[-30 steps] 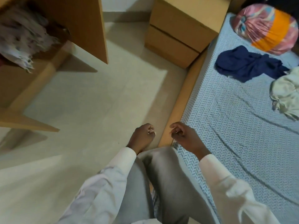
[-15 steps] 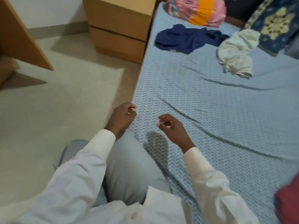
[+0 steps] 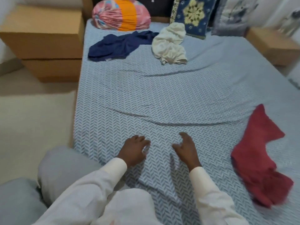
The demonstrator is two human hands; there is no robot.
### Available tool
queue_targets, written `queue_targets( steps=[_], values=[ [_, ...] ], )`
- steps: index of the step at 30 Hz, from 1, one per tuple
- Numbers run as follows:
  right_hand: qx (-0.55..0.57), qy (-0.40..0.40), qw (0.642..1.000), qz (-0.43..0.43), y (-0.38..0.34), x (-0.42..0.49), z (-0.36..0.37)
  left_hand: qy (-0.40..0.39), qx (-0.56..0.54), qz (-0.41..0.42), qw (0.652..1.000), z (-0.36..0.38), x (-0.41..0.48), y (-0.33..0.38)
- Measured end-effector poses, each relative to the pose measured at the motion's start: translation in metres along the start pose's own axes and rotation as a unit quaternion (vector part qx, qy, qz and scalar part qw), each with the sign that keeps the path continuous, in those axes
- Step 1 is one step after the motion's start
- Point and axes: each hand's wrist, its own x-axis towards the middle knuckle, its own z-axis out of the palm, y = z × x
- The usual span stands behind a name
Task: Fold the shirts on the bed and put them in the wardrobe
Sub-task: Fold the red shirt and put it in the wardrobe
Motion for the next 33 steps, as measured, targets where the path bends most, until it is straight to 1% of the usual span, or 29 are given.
queue_targets(
  steps=[1, 3, 5, 7, 9, 13, 15, 19, 22, 23, 25, 29, 31, 32, 33],
  values=[
    [-0.037, 0.033, 0.998, 0.040, 0.017, 0.003, -0.011, -0.019, 0.038, -0.006, 0.999, 0.001, 0.002, 0.002],
    [-0.120, 0.091, 0.980, 0.129, 0.055, 0.004, -0.039, -0.029, 0.069, -0.021, 0.997, 0.001, 0.008, 0.009],
    [-0.173, 0.102, 0.954, 0.220, 0.086, 0.002, -0.059, -0.022, 0.075, -0.023, 0.997, -0.001, 0.011, 0.011],
    [-0.196, 0.109, 0.931, 0.287, 0.106, 0.000, -0.070, -0.016, 0.069, -0.022, 0.997, -0.002, 0.014, 0.012],
    [-0.186, 0.123, 0.921, 0.320, 0.112, 0.004, -0.074, -0.009, 0.056, -0.025, 0.998, -0.002, 0.014, 0.011],
    [-0.129, 0.137, 0.918, 0.349, 0.105, 0.016, -0.079, 0.005, 0.029, -0.025, 0.999, 0.001, 0.008, 0.010],
    [-0.135, 0.145, 0.913, 0.357, 0.100, 0.018, -0.079, 0.024, 0.016, -0.023, 0.999, 0.005, 0.003, 0.004],
    [-0.190, 0.191, 0.879, 0.392, 0.101, 0.008, -0.083, 0.076, -0.025, -0.021, 0.997, 0.012, -0.002, -0.018],
    [-0.181, 0.202, 0.863, 0.425, 0.113, -0.001, -0.093, 0.099, -0.063, -0.013, 0.993, 0.014, 0.000, -0.034],
    [-0.171, 0.195, 0.869, 0.421, 0.114, -0.003, -0.095, 0.098, -0.069, -0.013, 0.993, 0.014, 0.000, -0.038],
    [-0.153, 0.195, 0.895, 0.372, 0.110, -0.001, -0.101, 0.096, -0.071, -0.011, 0.993, 0.012, 0.000, -0.039],
    [-0.129, 0.222, 0.930, 0.265, 0.062, 0.009, -0.109, 0.070, -0.121, -0.008, 0.990, 0.009, -0.002, -0.035],
    [-0.047, 0.196, 0.966, 0.164, 0.019, 0.013, -0.103, 0.067, -0.190, -0.017, 0.979, 0.006, -0.006, -0.037],
    [0.016, 0.164, 0.981, 0.100, -0.010, 0.012, -0.100, 0.072, -0.238, -0.027, 0.968, 0.004, -0.007, -0.038],
    [0.090, 0.114, 0.989, 0.037, -0.038, 0.008, -0.095, 0.071, -0.295, -0.041, 0.952, 0.000, -0.010, -0.035]
  ],
)
